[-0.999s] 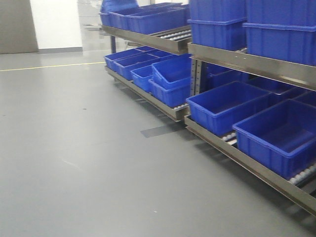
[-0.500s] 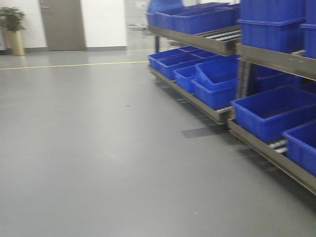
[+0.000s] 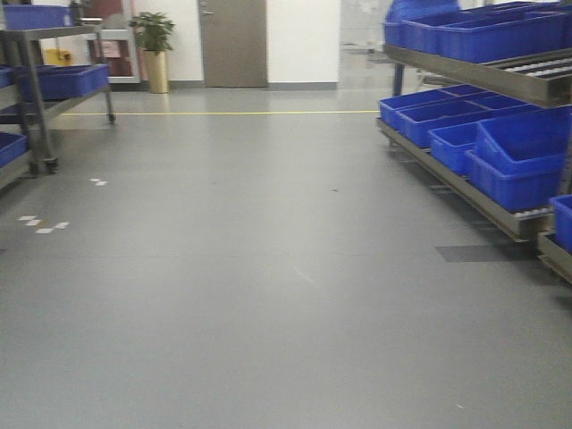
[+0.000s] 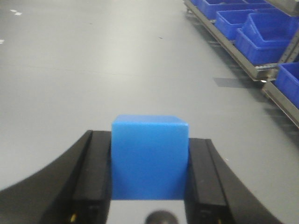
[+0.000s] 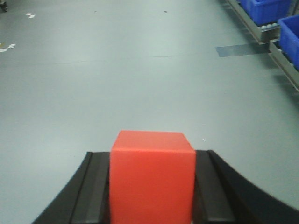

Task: Sort and place red and blue blocks on shelf
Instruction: 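Drive down the aisle carrying the blue and red cubes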

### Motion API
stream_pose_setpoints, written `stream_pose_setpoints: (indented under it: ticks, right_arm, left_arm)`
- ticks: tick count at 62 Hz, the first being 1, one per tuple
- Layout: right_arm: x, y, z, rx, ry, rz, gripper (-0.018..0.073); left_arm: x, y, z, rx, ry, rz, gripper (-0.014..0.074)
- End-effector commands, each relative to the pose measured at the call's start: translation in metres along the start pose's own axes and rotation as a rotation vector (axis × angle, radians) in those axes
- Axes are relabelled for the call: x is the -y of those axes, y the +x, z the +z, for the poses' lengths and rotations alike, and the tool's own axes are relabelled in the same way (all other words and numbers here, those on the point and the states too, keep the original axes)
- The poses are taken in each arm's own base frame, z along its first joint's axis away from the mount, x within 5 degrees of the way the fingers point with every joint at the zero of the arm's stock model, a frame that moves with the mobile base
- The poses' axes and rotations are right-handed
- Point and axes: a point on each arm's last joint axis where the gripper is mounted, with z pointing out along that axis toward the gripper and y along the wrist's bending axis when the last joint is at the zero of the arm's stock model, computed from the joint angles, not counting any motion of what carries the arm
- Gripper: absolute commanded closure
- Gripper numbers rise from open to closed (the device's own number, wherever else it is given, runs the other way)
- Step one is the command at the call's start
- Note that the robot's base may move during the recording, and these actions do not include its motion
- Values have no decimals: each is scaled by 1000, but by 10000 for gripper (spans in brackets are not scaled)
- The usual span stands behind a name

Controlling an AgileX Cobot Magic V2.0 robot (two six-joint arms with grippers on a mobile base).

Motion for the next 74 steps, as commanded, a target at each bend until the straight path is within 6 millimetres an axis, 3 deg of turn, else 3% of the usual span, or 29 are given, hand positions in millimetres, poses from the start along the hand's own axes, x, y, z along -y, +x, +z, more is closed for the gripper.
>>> stream_pose_setpoints:
  ticks: [1, 74]
  right_arm:
    - [-2, -17, -4, 118, -8, -20, 493]
    - [-2, -17, -4, 118, -8, -20, 493]
  left_arm:
    - [6, -17, -2, 104, 46, 2, 472]
    - [6, -17, -2, 104, 46, 2, 472]
